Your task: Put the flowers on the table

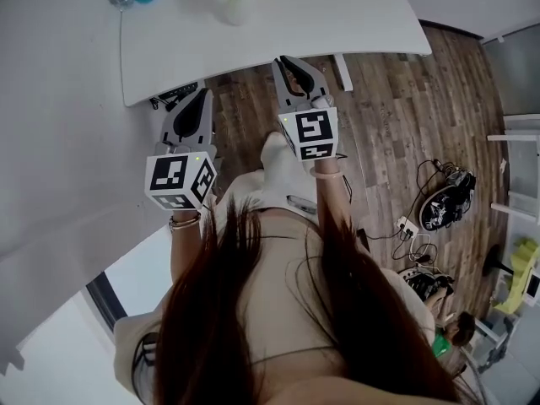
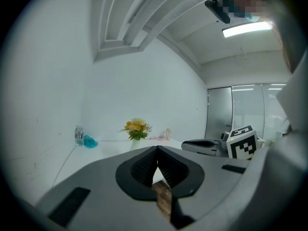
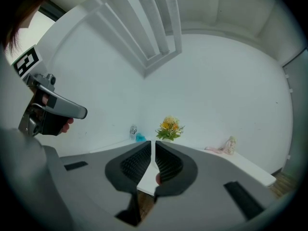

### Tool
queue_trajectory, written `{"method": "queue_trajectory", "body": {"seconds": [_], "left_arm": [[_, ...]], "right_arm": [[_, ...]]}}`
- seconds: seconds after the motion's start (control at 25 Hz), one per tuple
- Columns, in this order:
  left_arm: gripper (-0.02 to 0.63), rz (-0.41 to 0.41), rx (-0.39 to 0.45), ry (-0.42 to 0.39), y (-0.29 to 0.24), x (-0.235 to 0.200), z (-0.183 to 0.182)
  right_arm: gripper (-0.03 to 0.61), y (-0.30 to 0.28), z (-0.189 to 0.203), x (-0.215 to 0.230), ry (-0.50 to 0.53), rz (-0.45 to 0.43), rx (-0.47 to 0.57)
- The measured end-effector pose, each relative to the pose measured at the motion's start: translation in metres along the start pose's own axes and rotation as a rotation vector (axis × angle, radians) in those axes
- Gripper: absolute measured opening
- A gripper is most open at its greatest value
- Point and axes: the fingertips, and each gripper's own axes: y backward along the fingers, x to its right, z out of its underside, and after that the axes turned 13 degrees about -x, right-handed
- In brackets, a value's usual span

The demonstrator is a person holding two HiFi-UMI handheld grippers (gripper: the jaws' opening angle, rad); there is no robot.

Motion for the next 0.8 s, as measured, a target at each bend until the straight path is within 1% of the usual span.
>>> {"method": "queue_trajectory", "body": {"seconds": [0.36,0.6,0.8], "left_arm": [[0.003,0.010,0.017,-0.007,0.020,0.012,0.008],[0.003,0.020,0.031,-0.006,0.030,0.020,0.012],[0.003,0.010,0.044,0.008,0.039,0.016,0.015]], "right_arm": [[0.037,0.027,0.006,-0.009,0.001,0.018,0.005],[0.035,0.044,0.005,-0.014,0.019,0.029,0.009],[0.034,0.051,0.002,-0.021,0.048,0.025,0.010]]}}
